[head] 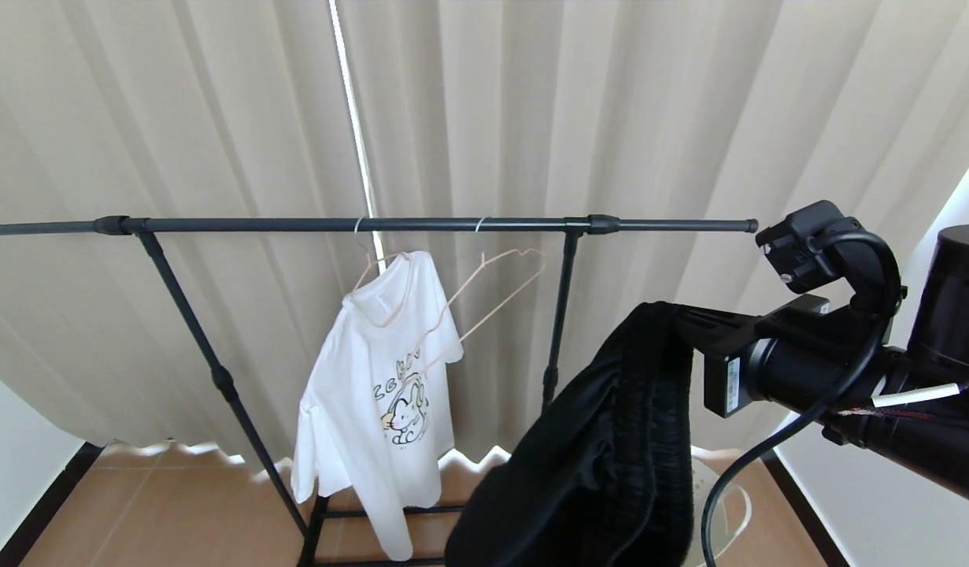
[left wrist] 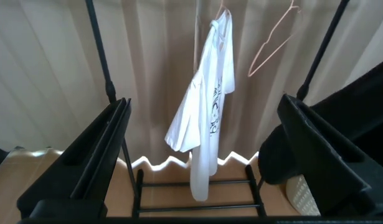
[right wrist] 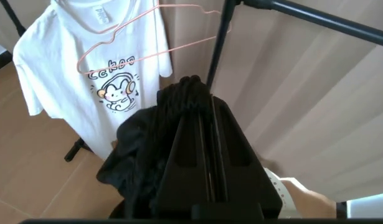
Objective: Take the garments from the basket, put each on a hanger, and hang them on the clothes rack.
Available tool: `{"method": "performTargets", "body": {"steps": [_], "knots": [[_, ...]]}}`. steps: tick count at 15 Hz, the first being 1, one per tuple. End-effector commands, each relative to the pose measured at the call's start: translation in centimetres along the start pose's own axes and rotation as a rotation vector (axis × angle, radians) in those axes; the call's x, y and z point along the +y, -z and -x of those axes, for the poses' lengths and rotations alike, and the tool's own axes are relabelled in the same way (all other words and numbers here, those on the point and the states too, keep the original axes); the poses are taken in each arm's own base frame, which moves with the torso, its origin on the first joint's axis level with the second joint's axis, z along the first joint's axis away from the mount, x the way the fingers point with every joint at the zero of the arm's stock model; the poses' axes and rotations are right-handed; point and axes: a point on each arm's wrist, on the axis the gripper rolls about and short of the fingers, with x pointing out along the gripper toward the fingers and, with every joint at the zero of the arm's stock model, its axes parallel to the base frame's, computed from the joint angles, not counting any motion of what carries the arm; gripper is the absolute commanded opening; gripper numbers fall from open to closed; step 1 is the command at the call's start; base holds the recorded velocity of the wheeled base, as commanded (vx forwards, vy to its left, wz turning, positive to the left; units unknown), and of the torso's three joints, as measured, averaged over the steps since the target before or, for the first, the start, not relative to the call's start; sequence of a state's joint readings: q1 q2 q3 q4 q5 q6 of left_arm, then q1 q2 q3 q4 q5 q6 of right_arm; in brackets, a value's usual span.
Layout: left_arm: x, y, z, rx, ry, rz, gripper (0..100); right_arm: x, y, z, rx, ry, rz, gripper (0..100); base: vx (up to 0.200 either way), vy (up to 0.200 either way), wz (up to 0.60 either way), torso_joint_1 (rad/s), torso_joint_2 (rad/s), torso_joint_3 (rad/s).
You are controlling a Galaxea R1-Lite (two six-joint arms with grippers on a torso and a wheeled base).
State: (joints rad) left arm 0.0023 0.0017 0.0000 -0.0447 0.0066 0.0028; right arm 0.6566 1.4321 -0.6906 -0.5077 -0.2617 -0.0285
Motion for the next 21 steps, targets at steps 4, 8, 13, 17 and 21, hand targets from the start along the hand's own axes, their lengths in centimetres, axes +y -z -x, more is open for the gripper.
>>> {"method": "performTargets", "body": {"steps": [4,8,13,17,21], "knots": [[0.0,0.0,0.0,0.000,-0.002,0.000,100,0.0,0.0,-0.1,0.001,0.001,0.001,0,-0.150,0.050,0.00,0.005,0.01,0.001],[0.0,0.0,0.0,-0.002,-0.002,0.000,100,0.0,0.2,-0.3,0.011,0.002,0.003,0,0.000,0.000,0.00,0.000,0.00,0.000],[0.0,0.0,0.0,-0.003,-0.002,-0.005,100,0.5,1.4,-2.0,0.072,0.002,0.016,0,0.000,0.000,0.00,0.000,0.00,0.000],[0.0,0.0,0.0,-0.001,-0.005,0.001,100,0.7,1.4,-3.0,0.064,0.011,0.019,0,0.000,0.000,0.00,0.000,0.00,0.000],[0.0,0.0,0.0,0.000,-0.003,-0.002,100,0.8,1.4,-3.2,0.062,0.013,0.017,0,0.000,0.000,0.00,0.000,0.00,0.000]]}}
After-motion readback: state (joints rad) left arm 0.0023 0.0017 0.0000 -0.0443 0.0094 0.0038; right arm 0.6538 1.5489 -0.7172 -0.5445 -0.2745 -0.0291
